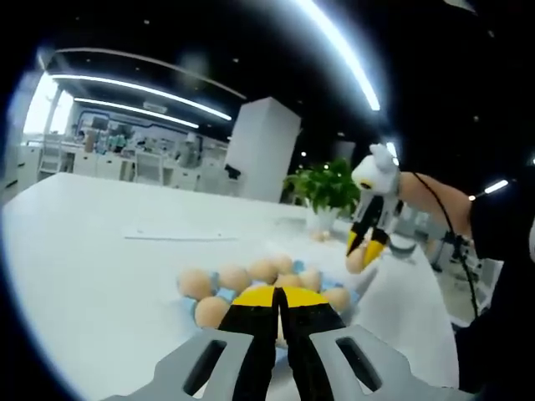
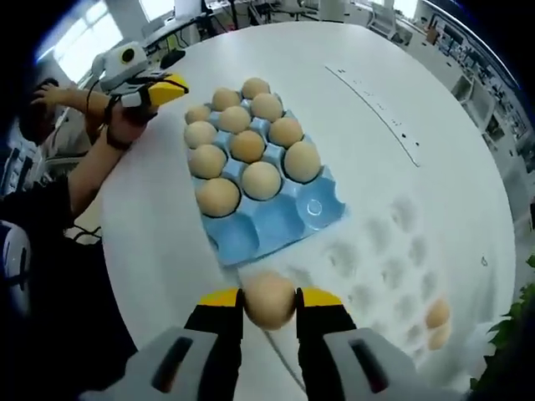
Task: Pick up the eggs on the table and place them into the egg tray on the table
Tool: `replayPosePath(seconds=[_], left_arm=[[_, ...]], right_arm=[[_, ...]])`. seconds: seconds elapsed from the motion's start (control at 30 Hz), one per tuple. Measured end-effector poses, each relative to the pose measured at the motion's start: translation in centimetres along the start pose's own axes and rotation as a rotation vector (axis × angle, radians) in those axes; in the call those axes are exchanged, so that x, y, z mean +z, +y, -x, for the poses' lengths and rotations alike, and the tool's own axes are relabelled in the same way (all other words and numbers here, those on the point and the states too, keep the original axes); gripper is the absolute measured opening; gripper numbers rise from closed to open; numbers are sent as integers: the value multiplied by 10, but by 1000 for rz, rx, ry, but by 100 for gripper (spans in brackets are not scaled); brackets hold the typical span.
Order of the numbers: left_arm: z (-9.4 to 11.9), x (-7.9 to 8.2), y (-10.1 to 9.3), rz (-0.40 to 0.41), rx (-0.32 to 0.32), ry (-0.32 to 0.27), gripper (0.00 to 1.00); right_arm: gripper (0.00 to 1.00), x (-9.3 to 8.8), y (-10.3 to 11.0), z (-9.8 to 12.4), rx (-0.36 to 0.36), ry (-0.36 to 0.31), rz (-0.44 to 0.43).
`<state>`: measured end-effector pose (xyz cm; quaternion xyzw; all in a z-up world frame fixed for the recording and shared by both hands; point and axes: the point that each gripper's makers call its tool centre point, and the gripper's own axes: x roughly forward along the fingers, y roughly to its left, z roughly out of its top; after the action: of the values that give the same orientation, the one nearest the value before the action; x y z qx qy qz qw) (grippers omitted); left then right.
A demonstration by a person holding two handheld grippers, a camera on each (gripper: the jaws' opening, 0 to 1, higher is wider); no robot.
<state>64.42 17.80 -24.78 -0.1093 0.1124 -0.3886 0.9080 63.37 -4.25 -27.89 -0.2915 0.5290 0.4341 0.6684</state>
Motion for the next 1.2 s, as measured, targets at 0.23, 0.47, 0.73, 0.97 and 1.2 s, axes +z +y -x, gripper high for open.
replayPosePath(seconds=[0.23, 0.47, 0.73, 0.97, 1.2], left_arm=[[2, 3, 4, 5, 2, -11, 0], [3, 8, 4, 2, -3, -22, 0], [2, 6, 4, 3, -9, -16, 0], [3, 5, 5, 3, -10, -11, 0], [3, 1, 1, -15, -17, 3, 0]], right_arm=[[25, 21, 11, -4, 18, -12, 44], [25, 35, 19, -13, 53, -22, 54], [25, 39, 31, -22, 71, -24, 77], [26, 36, 47, -36, 75, -3, 118], [26, 29, 49, -53, 46, 34, 170]])
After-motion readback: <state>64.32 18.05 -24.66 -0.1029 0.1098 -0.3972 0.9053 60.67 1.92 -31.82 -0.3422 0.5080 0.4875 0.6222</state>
